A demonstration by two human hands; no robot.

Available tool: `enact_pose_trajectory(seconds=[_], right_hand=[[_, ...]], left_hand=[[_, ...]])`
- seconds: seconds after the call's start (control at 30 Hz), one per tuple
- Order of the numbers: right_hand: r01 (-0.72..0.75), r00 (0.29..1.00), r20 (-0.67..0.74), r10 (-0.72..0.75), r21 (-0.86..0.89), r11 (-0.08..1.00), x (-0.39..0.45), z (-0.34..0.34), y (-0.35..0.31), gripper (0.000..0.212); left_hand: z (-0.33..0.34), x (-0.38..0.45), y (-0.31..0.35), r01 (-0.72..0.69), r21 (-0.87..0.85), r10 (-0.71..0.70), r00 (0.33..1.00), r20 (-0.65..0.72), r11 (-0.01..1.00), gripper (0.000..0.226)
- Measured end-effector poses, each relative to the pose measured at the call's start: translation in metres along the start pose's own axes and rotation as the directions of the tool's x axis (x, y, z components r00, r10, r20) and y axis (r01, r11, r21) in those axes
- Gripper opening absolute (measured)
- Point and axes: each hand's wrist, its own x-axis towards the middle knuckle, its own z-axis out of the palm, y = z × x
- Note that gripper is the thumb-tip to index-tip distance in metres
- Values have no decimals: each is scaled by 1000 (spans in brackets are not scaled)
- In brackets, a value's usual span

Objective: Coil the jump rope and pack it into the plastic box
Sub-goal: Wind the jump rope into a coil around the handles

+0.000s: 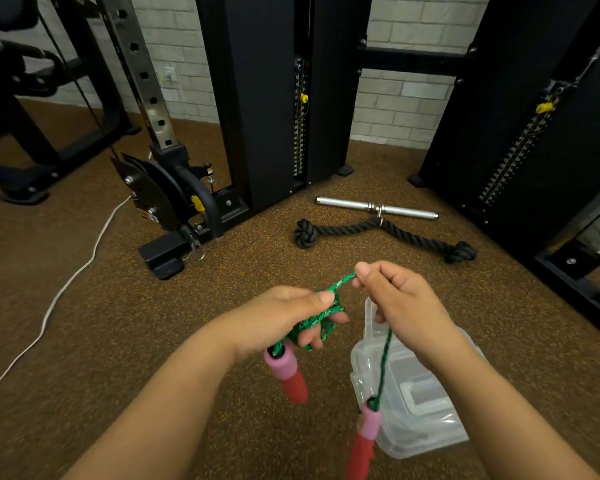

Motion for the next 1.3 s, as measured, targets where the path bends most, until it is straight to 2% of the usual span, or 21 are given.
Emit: enact_pose_trajectory(seconds=[0.1,0.23,0.33,0.43,0.53,0.67,0.77,0.83,0.87,0.93,1.0,1.07,1.17,1.23,1.3], right_hand=[[-35,999,6,35,3,999,1,2,4,31],[-49,994,98,44,50,998,3,3,8,27],[-61,997,49,59,48,997,2,3,8,25],[-75,997,6,74,47,996,3,5,13,35],[-52,996,75,49,26,998,3,12,20,28],[-125,978,177,113,57,991,-1,23,28,27],[-120,969,203,138,-98,988,-5,27,38,29],[-62,961,244,129,-263,963,-10,31,39,28],[-7,956,276,101,-323,946,-13,33,38,28],[115,944,329,24,-398,910,-17,39,32,25],[196,930,365,-41,-398,896,-21,44,22,23],[250,914,396,-90,-374,893,-22,45,13,22],[222,908,404,-111,-238,946,-21,39,1,21],[142,927,361,-101,-88,986,-18,31,-6,18],[76,953,292,-75,9,997,-14,21,-12,19]], left_hand=[[-1,2,0,-57,-107,53,998,-38,993,51],[-1,2,5,-97,-182,79,992,-103,978,55],[-1,1,6,-123,-252,86,984,-153,960,53],[2,0,10,-180,-355,105,970,-221,917,50],[5,1,13,-227,-479,99,955,-279,848,51],[0,1,14,-293,-684,88,944,-318,668,52],[-3,3,14,-369,-730,67,910,-408,576,45],[-4,5,12,-431,-696,45,865,-499,574,39],[-5,6,10,-443,-662,34,845,-534,605,35],[-4,6,6,-394,-551,16,824,-567,736,36],[-2,4,4,-245,-323,8,807,-590,914,39],[1,3,0,-93,-27,59,799,-598,995,38],[4,4,-3,-68,262,194,849,-492,963,35],[7,2,-3,-51,318,196,875,-442,947,32],[6,-1,-3,-41,254,145,903,-405,966,43]])
